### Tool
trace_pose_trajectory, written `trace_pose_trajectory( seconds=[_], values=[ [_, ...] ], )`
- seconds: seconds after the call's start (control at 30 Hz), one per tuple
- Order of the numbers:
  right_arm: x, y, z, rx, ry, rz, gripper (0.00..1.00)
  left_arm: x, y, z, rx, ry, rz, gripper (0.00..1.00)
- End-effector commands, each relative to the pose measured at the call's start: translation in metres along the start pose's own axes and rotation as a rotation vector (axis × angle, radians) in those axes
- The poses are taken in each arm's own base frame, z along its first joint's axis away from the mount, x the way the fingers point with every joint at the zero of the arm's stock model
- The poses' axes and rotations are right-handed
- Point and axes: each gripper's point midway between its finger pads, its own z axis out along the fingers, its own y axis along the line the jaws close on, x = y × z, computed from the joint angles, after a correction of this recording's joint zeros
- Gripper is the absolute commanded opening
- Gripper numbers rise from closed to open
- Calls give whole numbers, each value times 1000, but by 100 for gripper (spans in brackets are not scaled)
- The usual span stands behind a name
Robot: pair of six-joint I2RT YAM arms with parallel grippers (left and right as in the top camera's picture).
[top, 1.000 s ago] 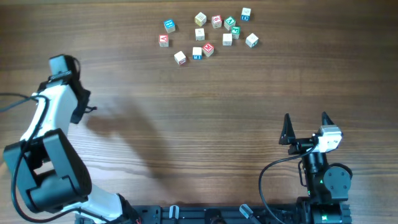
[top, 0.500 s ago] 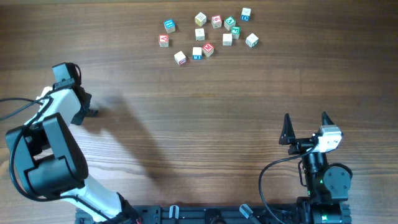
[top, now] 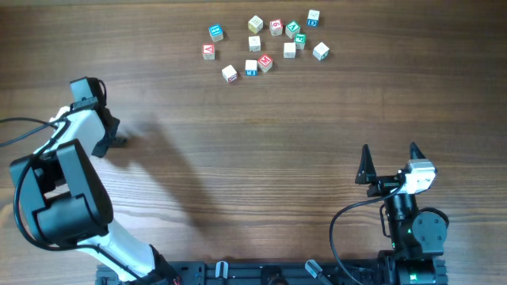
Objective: Form a circle
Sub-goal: 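Carry the green Z block left and lower it onto the table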
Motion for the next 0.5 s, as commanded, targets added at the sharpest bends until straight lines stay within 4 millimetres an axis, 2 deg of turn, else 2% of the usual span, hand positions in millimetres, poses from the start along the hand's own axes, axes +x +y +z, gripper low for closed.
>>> trace_pose_trajectory(
  seconds=[0.0,0.13,0.23,0.37,0.47],
  values=[
    [-2,2,0,-12,-8,-12,100,56,5,15,-18,176,113,25],
    [-2,2,0,-12,-8,-12,100,61,6,13,-28,189,120,26],
    [-2,2,0,-12,-8,-12,100,63,7,12,-35,198,54,28],
    [-2,2,0,-12,-8,-12,100,82,-6,8,36,309,-2,29],
    [-2,2,0,-12,-8,-12,100,86,-7,6,45,334,-5,42]
  ],
)
